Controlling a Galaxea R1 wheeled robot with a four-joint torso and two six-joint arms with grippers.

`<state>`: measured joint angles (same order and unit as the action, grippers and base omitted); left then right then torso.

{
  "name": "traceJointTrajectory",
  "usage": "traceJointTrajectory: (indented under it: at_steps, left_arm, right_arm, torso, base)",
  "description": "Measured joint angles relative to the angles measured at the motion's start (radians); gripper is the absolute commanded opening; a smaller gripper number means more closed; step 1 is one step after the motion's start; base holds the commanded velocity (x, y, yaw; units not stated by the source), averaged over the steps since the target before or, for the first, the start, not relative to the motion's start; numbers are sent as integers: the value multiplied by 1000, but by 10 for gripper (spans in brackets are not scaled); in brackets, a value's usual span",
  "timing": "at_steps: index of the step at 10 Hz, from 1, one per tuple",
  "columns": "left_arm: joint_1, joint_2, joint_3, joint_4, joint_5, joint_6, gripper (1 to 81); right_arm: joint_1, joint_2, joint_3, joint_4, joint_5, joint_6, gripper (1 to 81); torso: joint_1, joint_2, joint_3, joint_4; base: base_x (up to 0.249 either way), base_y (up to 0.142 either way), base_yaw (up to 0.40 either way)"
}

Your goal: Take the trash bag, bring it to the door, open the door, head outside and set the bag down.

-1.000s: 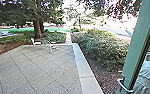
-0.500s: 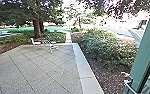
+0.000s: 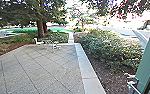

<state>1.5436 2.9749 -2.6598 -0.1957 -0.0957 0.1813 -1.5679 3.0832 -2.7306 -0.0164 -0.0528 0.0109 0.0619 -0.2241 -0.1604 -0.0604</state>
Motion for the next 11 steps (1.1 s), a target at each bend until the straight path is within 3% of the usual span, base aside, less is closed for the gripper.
traceJointTrajectory:
  at_steps: [5,6,7,11]
  left_arm:
    - [0,-8,2,-3,-1,-3,10]
    - [-6,-17,9,-3,4,-4,10]
    - [-18,-31,21,-6,6,-5,10]
    - [-95,-140,184,-45,6,-12,10]
  right_arm:
    - [-3,-7,0,-4,-1,-4,811]
    - [-2,-8,0,-5,-2,-4,811]
    - [0,-9,-1,-11,-1,-4,811]
    - [17,-14,-1,-33,7,4,811]
  torso:
    - [0,0,0,163]
    - [0,0,-5,189]
    - [-1,0,-21,202]
    - [0,0,-144,205]
  base:
    - [0,0,0]
    - [0,0,0]
    - [0,0,0]
    - [0,0,0]
